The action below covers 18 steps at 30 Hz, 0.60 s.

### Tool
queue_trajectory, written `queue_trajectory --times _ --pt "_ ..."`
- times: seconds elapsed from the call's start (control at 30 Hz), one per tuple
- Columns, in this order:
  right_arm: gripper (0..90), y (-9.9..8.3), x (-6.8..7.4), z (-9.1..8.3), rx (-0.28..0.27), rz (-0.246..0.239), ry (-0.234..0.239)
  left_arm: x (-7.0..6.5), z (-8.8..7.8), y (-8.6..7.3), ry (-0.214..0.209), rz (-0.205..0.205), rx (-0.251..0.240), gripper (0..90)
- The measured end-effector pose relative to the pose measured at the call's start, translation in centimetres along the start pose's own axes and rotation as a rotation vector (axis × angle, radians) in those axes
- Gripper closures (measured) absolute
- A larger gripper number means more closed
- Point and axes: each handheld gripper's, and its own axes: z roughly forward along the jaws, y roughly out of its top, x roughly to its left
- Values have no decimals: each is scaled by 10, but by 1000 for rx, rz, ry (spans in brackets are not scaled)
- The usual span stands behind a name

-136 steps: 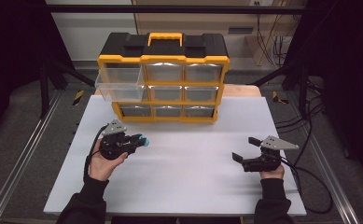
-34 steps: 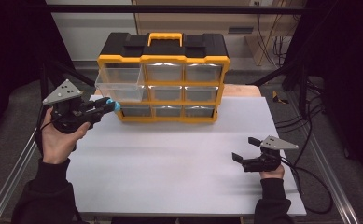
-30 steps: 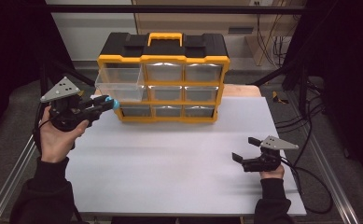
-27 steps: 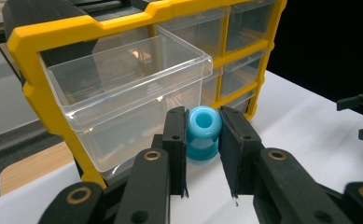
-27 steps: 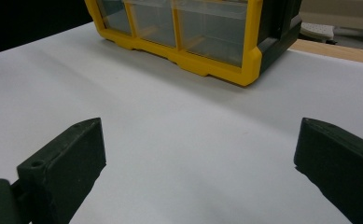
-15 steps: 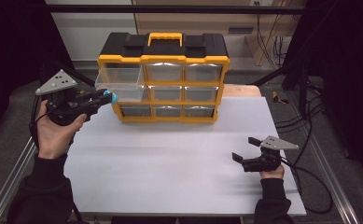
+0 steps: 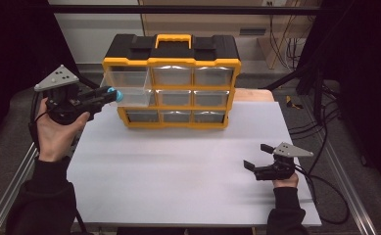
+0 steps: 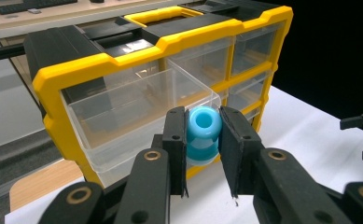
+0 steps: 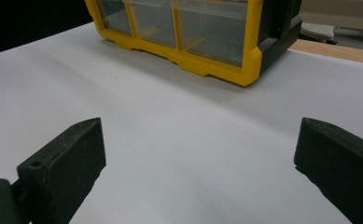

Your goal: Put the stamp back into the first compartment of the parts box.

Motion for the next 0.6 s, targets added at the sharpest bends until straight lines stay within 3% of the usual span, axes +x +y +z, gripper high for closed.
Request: queue_trajectory --times 0.07,0.6 --pt "25 0 0 0 0 -1 1 1 0 2 5 14 -9 725" --pt "25 0 0 0 0 0 2 7 6 16 19 -7 -17 725"
